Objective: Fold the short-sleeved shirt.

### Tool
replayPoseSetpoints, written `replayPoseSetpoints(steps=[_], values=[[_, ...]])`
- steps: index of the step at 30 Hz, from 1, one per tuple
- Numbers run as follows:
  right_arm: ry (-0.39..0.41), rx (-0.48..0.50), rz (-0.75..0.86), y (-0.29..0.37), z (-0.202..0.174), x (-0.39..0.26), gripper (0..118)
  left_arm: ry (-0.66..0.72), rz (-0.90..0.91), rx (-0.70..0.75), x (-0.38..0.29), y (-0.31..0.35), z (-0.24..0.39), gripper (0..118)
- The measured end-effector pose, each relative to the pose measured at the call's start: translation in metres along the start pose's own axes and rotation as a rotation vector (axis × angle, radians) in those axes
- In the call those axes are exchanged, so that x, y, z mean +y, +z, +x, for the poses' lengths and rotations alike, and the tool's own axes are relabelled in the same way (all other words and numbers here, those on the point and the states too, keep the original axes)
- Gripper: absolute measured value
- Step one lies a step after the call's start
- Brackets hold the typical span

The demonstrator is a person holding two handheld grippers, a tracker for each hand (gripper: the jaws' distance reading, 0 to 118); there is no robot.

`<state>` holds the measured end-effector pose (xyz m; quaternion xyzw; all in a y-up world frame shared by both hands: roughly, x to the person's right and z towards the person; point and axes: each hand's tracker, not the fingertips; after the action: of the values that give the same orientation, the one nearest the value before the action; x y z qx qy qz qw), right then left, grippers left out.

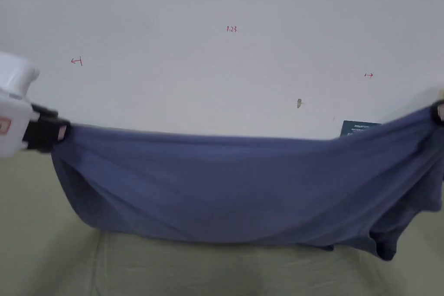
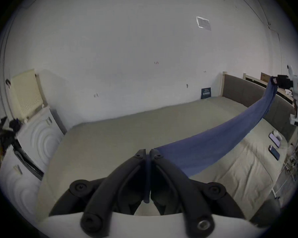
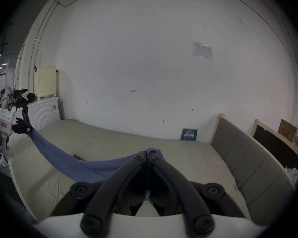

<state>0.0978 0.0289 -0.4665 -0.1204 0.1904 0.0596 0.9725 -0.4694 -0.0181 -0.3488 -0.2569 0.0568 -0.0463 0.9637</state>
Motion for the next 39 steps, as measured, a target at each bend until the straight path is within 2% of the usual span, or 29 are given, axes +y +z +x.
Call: replayPoseSetpoints(steps=[2,5,12,15,20,22,25,27,29,30,31,32,33,34,35,36,39], values=[[-0.034,0.008,-0.054,0.006,0.004,-0.023,3,0.055,-0.035,-0.029,-0.027,0.011,0.006,3],[-0.044,0.016,-0.106,0.022,0.002,-0.063,3,0.117,-0.069,-0.066,-0.076,0.014,0.005,3],[-0.107,0.013,-0.19,0.077,-0.015,-0.141,3,0.132,-0.148,-0.109,-0.165,0.046,0.026,3],[-0.105,0.005,-0.2,0.102,-0.018,-0.168,3,0.142,-0.165,-0.124,-0.199,0.06,0.032,3],[-0.126,-0.009,-0.225,0.125,-0.024,-0.215,3,0.213,-0.214,-0.151,-0.245,0.073,0.044,3],[-0.158,-0.014,-0.28,0.127,-0.026,-0.234,3,0.203,-0.24,-0.149,-0.259,0.072,0.047,3],[-0.153,-0.011,-0.325,0.129,-0.033,-0.262,3,0.182,-0.261,-0.134,-0.28,0.07,0.052,3],[-0.178,-0.003,-0.407,0.128,-0.038,-0.279,3,0.209,-0.275,-0.136,-0.292,0.067,0.052,4],[-0.155,-0.041,-0.467,0.126,-0.038,-0.295,3,0.253,-0.288,-0.14,-0.301,0.065,0.049,7],[-0.162,-0.018,-0.472,0.126,-0.031,-0.307,3,0.255,-0.284,-0.143,-0.306,0.066,0.049,8],[-0.17,-0.016,-0.492,0.127,-0.028,-0.313,4,0.258,-0.278,-0.139,-0.31,0.067,0.049,11],[-0.176,-0.035,-0.487,0.129,-0.025,-0.318,16,0.264,-0.272,-0.141,-0.313,0.07,0.049,22],[-0.189,-0.051,-0.49,0.131,-0.021,-0.321,40,0.27,-0.263,-0.15,-0.316,0.071,0.045,43],[-0.235,-0.069,-0.506,0.135,-0.017,-0.323,67,0.284,-0.256,-0.152,-0.317,0.074,0.043,74],[-0.275,-0.064,-0.488,0.141,-0.013,-0.32,70,0.313,-0.253,-0.162,-0.317,0.079,0.04,95],[-0.3,-0.059,-0.467,0.147,-0.01,-0.314,70,0.347,-0.234,-0.173,-0.316,0.085,0.037,97],[-0.262,-0.082,-0.394,0.164,-0.015,-0.288,70,0.383,-0.191,-0.116,-0.299,0.107,0.036,97]])
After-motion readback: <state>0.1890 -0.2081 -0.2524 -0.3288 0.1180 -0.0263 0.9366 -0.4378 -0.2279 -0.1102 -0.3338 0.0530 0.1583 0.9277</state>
